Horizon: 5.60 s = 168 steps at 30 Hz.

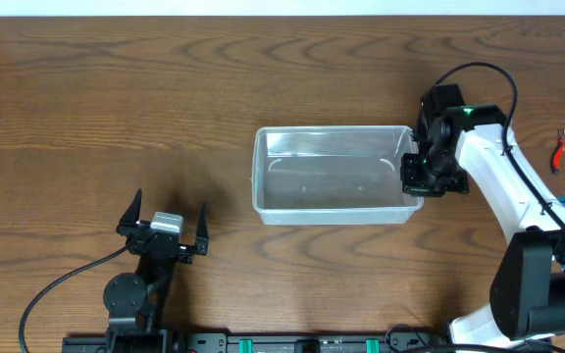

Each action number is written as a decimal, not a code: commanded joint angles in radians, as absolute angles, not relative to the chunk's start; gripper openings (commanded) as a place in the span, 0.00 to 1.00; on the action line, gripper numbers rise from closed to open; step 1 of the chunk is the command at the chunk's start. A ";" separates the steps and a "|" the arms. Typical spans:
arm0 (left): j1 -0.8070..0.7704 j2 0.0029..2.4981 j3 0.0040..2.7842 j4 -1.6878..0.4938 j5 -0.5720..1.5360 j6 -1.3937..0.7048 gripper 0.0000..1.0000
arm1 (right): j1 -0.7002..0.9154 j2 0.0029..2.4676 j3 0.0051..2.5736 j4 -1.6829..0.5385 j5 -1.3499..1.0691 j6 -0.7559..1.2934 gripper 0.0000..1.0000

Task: Pack container
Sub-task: 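Lower the container and open the right gripper to release it, then move the right gripper up and right over the claw hammer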

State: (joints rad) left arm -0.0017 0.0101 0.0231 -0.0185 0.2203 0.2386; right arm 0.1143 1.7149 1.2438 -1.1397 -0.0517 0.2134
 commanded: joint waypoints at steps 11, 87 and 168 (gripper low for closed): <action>0.002 0.004 0.004 -0.051 0.223 0.234 0.98 | 0.110 1.698 1.214 -1.145 0.018 0.200 0.01; 0.002 0.004 0.004 -0.051 0.223 0.234 0.98 | 0.110 1.698 1.161 -1.116 -0.035 0.133 0.01; 0.002 0.004 0.004 -0.051 0.223 0.234 0.98 | -0.238 1.872 1.950 -1.329 -0.121 -0.174 0.99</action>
